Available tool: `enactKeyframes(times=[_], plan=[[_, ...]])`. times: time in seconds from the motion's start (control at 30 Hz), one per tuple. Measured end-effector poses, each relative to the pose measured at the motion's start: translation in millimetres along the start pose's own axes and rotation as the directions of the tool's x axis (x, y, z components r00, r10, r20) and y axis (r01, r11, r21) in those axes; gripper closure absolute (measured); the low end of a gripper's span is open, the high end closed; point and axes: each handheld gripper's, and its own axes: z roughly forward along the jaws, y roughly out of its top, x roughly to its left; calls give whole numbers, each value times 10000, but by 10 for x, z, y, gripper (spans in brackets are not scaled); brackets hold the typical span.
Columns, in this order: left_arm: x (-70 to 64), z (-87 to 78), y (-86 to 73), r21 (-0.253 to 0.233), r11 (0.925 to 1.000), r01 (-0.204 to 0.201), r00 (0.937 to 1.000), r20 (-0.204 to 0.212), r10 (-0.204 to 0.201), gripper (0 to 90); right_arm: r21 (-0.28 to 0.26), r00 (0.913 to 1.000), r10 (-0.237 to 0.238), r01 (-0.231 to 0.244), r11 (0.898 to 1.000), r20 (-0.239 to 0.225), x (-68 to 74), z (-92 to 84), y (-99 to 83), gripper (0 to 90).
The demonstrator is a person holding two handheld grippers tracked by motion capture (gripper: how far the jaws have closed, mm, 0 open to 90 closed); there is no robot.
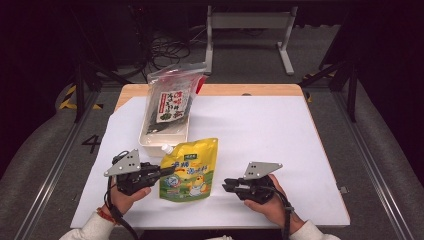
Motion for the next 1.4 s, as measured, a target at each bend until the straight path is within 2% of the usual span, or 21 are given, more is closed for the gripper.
enactKeyframes(times=[0.03,0.2,0.37,0.43,0.83,1.1,1.27,1.33,1.4], plan=[[1,-27,15,-102,9999,-60,10000,55,61,886,-24,9999,86,-86,10000,64,-15,-7,-1,747],[50,-131,53,-311,9992,-233,9991,-353,222,886,-132,9991,180,-175,9998,371,-69,-41,-9,677],[83,-220,84,-747,9972,-38,9996,-294,16,886,-31,9964,438,-437,9990,720,-126,-42,-35,587],[80,-257,113,-842,9964,-140,9995,-302,115,886,-1,9949,540,-542,9985,846,-144,-42,-44,555],[165,-414,251,-1356,9891,-578,9949,-896,459,887,37,9918,732,-740,9973,1047,-207,-33,-62,476],[293,-462,369,-1697,9820,-832,9889,-1354,604,888,77,9912,731,-744,9972,1106,-213,-57,-94,458],[409,-480,427,-1952,9766,-908,9870,-1484,621,888,-1,9905,845,-849,9964,1085,-221,-67,-99,457],[477,-477,427,-1885,9783,-860,9828,-1772,522,888,52,9907,803,-813,9967,1097,-216,-54,-99,452],[542,-487,403,-2137,9742,-730,9848,-1699,365,887,145,9917,719,-738,9972,1064,-204,-40,-99,448]])
